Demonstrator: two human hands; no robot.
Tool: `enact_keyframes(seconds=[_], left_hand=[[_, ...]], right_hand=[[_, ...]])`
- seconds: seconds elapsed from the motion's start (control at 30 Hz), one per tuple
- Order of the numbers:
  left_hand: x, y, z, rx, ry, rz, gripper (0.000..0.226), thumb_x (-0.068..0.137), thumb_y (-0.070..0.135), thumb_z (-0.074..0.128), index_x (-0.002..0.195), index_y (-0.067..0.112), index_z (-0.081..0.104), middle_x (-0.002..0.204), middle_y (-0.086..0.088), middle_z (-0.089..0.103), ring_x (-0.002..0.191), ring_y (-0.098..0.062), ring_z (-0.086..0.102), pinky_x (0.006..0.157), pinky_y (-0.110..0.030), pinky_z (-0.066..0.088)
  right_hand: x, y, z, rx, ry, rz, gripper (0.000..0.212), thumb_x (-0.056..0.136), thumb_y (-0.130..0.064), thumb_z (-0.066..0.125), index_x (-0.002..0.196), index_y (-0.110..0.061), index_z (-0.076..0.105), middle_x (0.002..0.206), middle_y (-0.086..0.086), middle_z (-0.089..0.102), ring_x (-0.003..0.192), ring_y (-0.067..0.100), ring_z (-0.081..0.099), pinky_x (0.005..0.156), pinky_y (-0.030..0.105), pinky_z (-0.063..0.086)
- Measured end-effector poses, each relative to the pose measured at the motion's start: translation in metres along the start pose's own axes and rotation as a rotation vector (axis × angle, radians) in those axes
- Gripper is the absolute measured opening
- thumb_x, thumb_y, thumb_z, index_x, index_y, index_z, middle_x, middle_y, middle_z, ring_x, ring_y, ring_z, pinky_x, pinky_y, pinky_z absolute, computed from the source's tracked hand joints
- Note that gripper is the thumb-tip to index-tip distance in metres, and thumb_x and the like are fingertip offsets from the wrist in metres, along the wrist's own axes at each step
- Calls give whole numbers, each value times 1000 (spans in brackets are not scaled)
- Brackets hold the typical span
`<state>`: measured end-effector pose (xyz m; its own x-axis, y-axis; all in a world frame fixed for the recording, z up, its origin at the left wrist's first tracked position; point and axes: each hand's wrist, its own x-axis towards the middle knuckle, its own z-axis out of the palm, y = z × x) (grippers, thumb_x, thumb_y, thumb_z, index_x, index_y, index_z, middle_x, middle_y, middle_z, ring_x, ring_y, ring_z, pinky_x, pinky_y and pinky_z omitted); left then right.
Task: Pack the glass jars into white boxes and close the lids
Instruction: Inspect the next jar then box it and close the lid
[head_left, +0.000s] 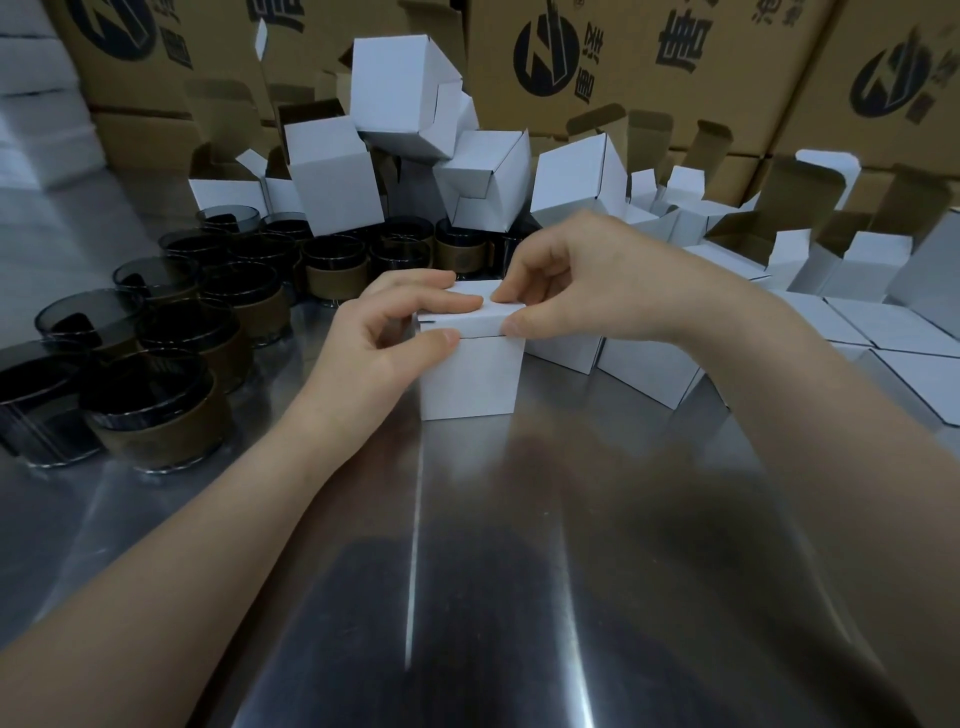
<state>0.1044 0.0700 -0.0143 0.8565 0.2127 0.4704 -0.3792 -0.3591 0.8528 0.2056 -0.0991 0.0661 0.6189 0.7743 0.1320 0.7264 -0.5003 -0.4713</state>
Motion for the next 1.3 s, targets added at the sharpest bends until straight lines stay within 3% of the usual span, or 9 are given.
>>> enact_keyframes(seconds=[0.13,0.27,0.5,0.7,0.77,0.87,0.93,1.03,1.3], left_hand=[[0,-2,0,2,-3,15,24,82,13,67,103,24,68,129,-3,57,120,-1,52,99,-22,44],[-1,-3,-1,88,-10,14,24,76,26,77,98,30,69,131,6,57,128,-2,47,111,-37,39],[0,-8,-3,220,-27,25,25,80,12,76,100,25,71,135,10,57,141,-3,31,116,-28,24],[0,-8,-3,216,-25,29,21,81,12,75,99,23,71,134,9,58,142,-6,31,119,-35,24],[1,-8,-2,205,-22,30,20,82,11,74,99,22,71,132,8,59,142,-7,32,118,-35,24],[1,-8,-1,200,-17,39,19,82,11,73,98,22,71,131,7,60,142,-8,32,118,-33,24],[1,-7,0,204,-16,41,18,83,11,73,96,24,70,132,8,59,142,-7,31,117,-31,24],[0,-6,0,219,-15,47,18,83,11,73,96,24,70,133,7,58,142,-8,30,115,-28,22],[-2,-8,1,162,23,25,23,83,11,73,97,30,70,137,9,55,136,-2,39,116,-33,29]], right_hand=[[-1,-1,-1,-30,-25,16,14,82,-24,75,96,-24,72,83,-2,74,77,12,69,82,39,57],[-3,-5,-1,-93,-34,11,20,81,-24,75,101,-23,73,82,-6,71,76,10,66,81,35,57],[-6,-14,3,-278,-43,-22,29,81,-23,74,110,-22,72,80,-17,61,78,0,58,77,27,54],[-7,-20,0,-328,-77,-19,33,82,-23,73,116,-20,72,83,-19,62,79,-1,58,80,29,54],[-7,-21,1,-387,-82,-33,30,84,-24,71,112,-15,73,78,-13,62,71,2,54,72,27,51],[-7,-25,6,-505,-100,-63,29,85,-22,67,99,2,70,70,16,57,57,15,37,58,32,35],[-9,-32,8,-567,-110,-54,27,85,-21,64,82,5,63,59,10,40,56,19,33,55,32,29],[-13,-40,12,-652,-115,-55,36,87,-21,62,62,-10,38,62,4,34,56,18,35,51,31,25],[-12,-41,17,-672,-3,-15,43,89,-22,58,62,-16,26,67,3,29,58,18,34,49,30,17]])
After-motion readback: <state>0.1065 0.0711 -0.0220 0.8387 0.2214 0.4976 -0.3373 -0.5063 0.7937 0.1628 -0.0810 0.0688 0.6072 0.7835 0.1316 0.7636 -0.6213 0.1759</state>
